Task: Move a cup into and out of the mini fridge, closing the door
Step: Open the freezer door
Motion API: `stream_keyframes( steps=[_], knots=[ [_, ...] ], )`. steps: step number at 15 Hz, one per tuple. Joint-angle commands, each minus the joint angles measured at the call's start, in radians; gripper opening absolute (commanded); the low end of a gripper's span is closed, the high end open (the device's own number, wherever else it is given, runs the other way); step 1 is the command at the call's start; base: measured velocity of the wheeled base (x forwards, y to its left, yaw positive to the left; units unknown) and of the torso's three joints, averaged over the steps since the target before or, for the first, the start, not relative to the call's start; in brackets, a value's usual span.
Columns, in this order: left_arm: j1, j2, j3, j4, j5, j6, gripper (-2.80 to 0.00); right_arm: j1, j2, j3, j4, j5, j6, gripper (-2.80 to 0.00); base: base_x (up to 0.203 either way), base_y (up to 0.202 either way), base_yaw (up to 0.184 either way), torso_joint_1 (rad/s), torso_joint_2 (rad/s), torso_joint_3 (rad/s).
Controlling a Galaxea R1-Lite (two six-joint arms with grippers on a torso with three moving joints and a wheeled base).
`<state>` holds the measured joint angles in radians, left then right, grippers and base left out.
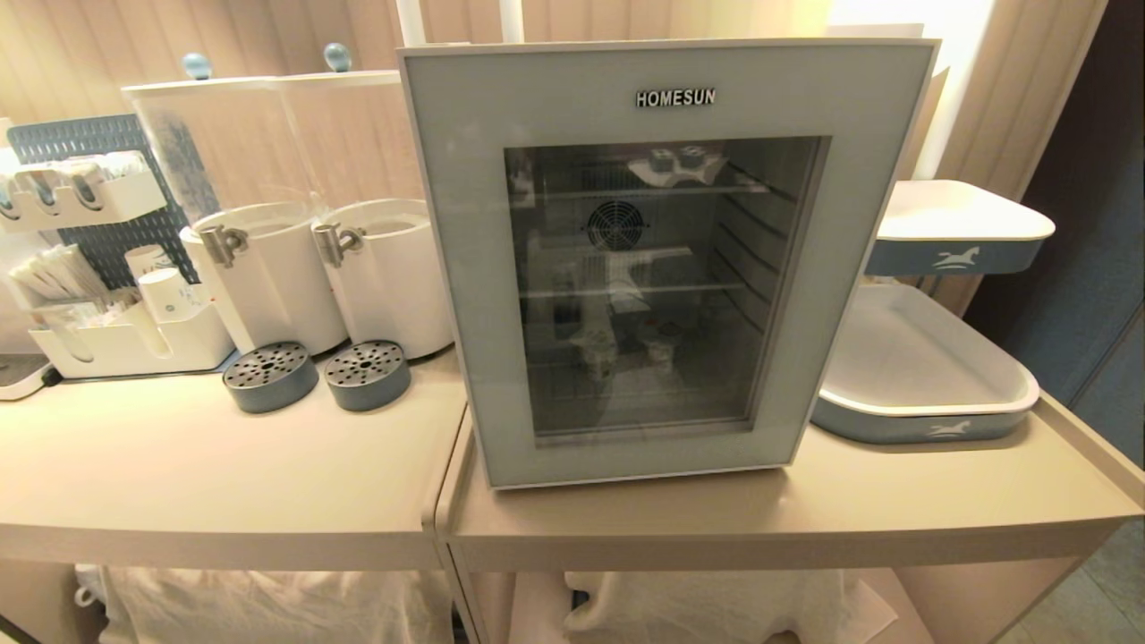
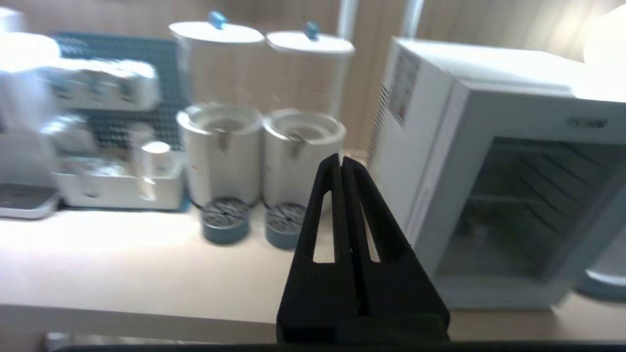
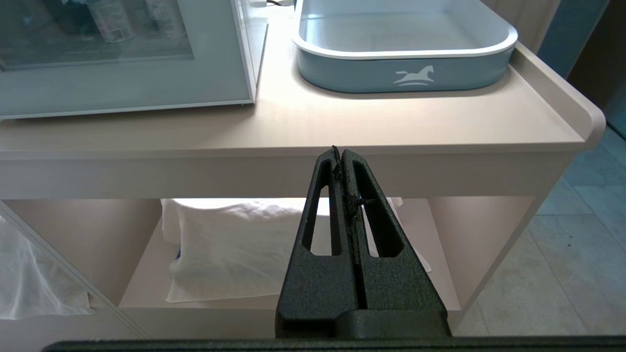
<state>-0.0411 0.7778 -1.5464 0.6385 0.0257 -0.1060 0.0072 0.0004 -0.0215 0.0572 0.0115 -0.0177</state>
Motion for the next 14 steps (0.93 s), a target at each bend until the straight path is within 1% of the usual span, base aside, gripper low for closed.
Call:
stream_keyframes(
  steps=[1, 2, 3, 4, 5, 6, 7, 8, 9, 10, 11, 12, 14],
  knots=[
    [-0.018, 0.341, -0.116, 0.011, -0.108, -0.005, -2.8, 0.0, 0.0, 0.0, 0.001, 0.001, -0.001, -2.8, 0.0, 0.0, 0.0, 0.0, 0.0, 0.0],
    [0.001, 0.446, -0.154, 0.006, -0.263, -0.007, -2.8, 0.0, 0.0, -0.002, 0.001, 0.001, -0.001, -2.8, 0.0, 0.0, 0.0, 0.0, 0.0, 0.0],
    [0.047, 0.526, -0.184, -0.003, -0.502, -0.005, -2.8, 0.0, 0.0, -0.002, 0.003, 0.001, -0.001, -2.8, 0.0, 0.0, 0.0, 0.0, 0.0, 0.0],
    [0.111, 0.6, -0.213, -0.014, -0.801, 0.001, -2.8, 0.0, 0.001, -0.002, 0.006, 0.001, -0.001, -2.8, 0.0, 0.0, 0.0, 0.0, 0.0, 0.0],
    [0.177, 0.69, -0.238, -0.025, -1.048, 0.013, -2.8, 0.0, 0.001, -0.003, 0.006, 0.001, -0.001, -2.8, 0.0, 0.0, 0.0, 0.0, 0.0, 0.0],
    [0.236, 0.795, -0.253, -0.043, -1.248, 0.049, 0.0, 0.0, 0.001, -0.002, 0.006, 0.001, -0.001, -2.8, 0.0, 0.0, 0.0, 0.0, 0.0, 0.0],
    [0.277, 0.886, -0.251, -0.061, -1.363, 0.121, 0.0, 0.0, 0.001, -0.002, 0.006, -0.001, -0.001, -2.8, 0.0, 0.0, 0.0, 0.0, 0.0, 0.0],
    [0.305, 0.95, -0.23, -0.074, -1.429, 0.219, 0.0, 0.0, 0.001, -0.002, 0.006, -0.001, -0.001, -2.8, 0.0, 0.0, 0.0, 0.0, 0.0, 0.0],
    [0.317, 0.994, -0.171, -0.085, -1.5, 0.319, 0.0, 0.0, 0.001, -0.002, 0.006, 0.0, -0.001, -2.8, 0.0, 0.0, 0.0, 0.0, 0.0, 0.0],
    [0.305, 1.017, -0.107, -0.093, -1.53, 0.388, 0.0, 0.0, 0.001, -0.002, 0.005, -0.001, -0.001, -2.8, 0.0, 0.0, 0.0, 0.0, 0.0, 0.0],
    [0.282, 1.038, -0.058, -0.099, -1.545, 0.458, 0.0, 0.0, 0.001, -0.002, 0.005, -0.001, -0.001, -2.8, 0.0, 0.0, 0.0, 0.0, 0.0, 0.0],
    [0.247, 1.058, -0.038, -0.102, -1.551, 0.497, 0.0, 0.0, 0.001, -0.002, 0.004, 0.001, -0.001, -2.8, 0.0, 0.0, 0.0, 0.0, 0.0, 0.0],
    [0.161, 1.087, -0.019, -0.108, -1.555, 0.518, 0.0, 0.0, 0.001, -0.002, 0.004, -0.001, 0.001, -2.8, 0.0, 0.0, 0.0, 0.0, 0.0, 0.0]
  ],
)
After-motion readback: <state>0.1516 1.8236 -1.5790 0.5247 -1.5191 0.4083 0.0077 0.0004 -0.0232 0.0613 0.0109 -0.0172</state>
